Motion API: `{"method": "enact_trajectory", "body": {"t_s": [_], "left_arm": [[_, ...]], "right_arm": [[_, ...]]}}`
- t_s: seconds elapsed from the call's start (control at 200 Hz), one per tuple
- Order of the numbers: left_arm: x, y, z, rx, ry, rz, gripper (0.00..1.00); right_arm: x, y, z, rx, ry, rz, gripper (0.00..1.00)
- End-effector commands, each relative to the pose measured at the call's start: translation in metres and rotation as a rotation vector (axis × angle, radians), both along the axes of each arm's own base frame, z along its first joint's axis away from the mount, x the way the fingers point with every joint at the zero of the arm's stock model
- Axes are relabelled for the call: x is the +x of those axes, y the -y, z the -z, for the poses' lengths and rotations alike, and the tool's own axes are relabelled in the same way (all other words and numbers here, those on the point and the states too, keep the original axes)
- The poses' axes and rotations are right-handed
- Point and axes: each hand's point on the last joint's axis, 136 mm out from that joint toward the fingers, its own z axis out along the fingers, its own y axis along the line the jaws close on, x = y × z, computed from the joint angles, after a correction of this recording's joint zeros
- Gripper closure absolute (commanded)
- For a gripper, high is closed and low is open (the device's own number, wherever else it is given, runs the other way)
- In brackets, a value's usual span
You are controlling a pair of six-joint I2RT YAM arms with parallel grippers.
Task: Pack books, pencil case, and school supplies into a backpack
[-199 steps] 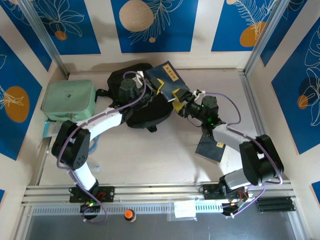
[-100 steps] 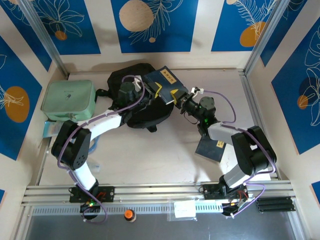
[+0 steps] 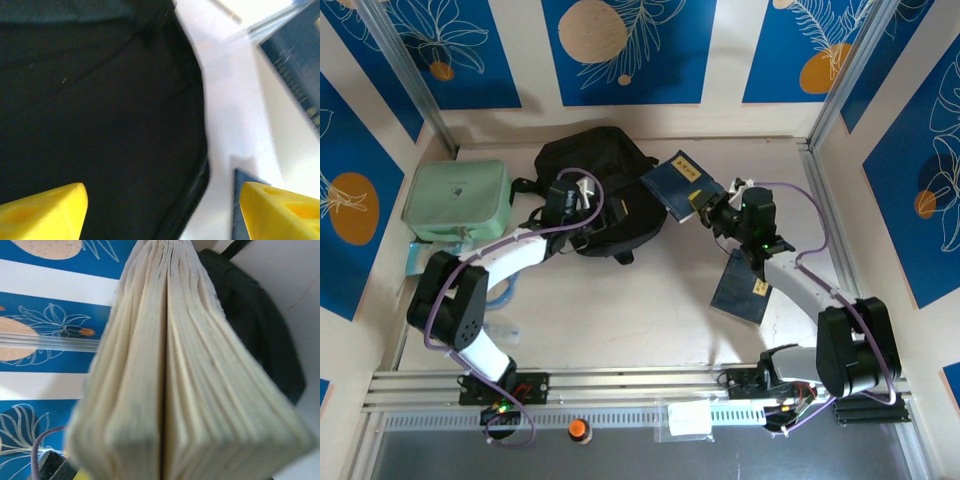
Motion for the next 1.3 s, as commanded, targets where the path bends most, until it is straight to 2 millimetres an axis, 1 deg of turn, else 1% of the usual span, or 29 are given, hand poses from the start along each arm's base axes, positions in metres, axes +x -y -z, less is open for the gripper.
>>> {"method": "enact_trajectory", "body": {"t_s": [0.0,0.09,0.175,0.3,0.355,0.44,0.55,0.605,0.715,0.79,0.84,0.94,1.04,1.16,1.295], "left_arm": [[-0.01,-0.007,0.025,0.215,-0.01,0.154,0.21],[-0.009,-0.004,0.034,0.23,-0.066,0.166,0.21],[-0.016,0.01,0.041,0.2,-0.094,0.192,0.21],[-0.039,0.037,0.06,0.177,-0.166,0.263,0.22],[-0.05,0.048,0.064,0.176,-0.184,0.291,0.23],[-0.066,0.064,0.066,0.176,-0.192,0.328,0.23],[-0.08,0.08,0.061,0.164,-0.191,0.367,0.24],[-0.08,0.08,0.058,0.184,-0.182,0.366,0.24],[-0.07,0.075,0.046,0.257,-0.123,0.371,0.25],[-0.066,0.078,0.039,0.311,-0.081,0.434,0.26],[-0.065,0.083,0.035,0.331,-0.052,0.495,0.28],[-0.066,0.087,0.036,0.384,-0.023,0.594,0.32],[-0.067,0.092,0.035,0.4,0.011,0.659,0.35],[-0.065,0.095,0.036,0.427,0.04,0.694,0.41],[-0.066,0.098,0.039,0.437,0.037,0.726,0.46]], "right_arm": [[-0.005,0.001,-0.01,-0.116,0.045,-0.056,0.97],[-0.005,0.004,-0.011,-0.148,0.039,-0.065,0.97],[-0.004,0.008,-0.01,-0.17,0.033,-0.062,0.97],[-0.004,0.02,0.001,-0.178,-0.002,-0.026,0.97],[-0.004,0.024,0.006,-0.174,-0.017,-0.015,0.97],[-0.003,0.03,0.011,-0.167,-0.035,-0.002,0.97],[-0.003,0.039,0.015,-0.166,-0.046,0.013,0.97],[-0.003,0.043,0.014,-0.164,-0.046,0.021,0.97],[-0.004,0.051,0.014,-0.168,-0.043,0.039,0.97],[-0.005,0.057,0.013,-0.169,-0.041,0.048,0.97],[-0.007,0.06,0.014,-0.171,-0.043,0.055,0.97],[-0.009,0.067,0.014,-0.17,-0.046,0.069,0.97],[-0.011,0.072,0.016,-0.169,-0.054,0.08,0.97],[-0.014,0.077,0.017,-0.17,-0.057,0.09,0.97],[-0.017,0.08,0.019,-0.171,-0.065,0.099,0.97]]}}
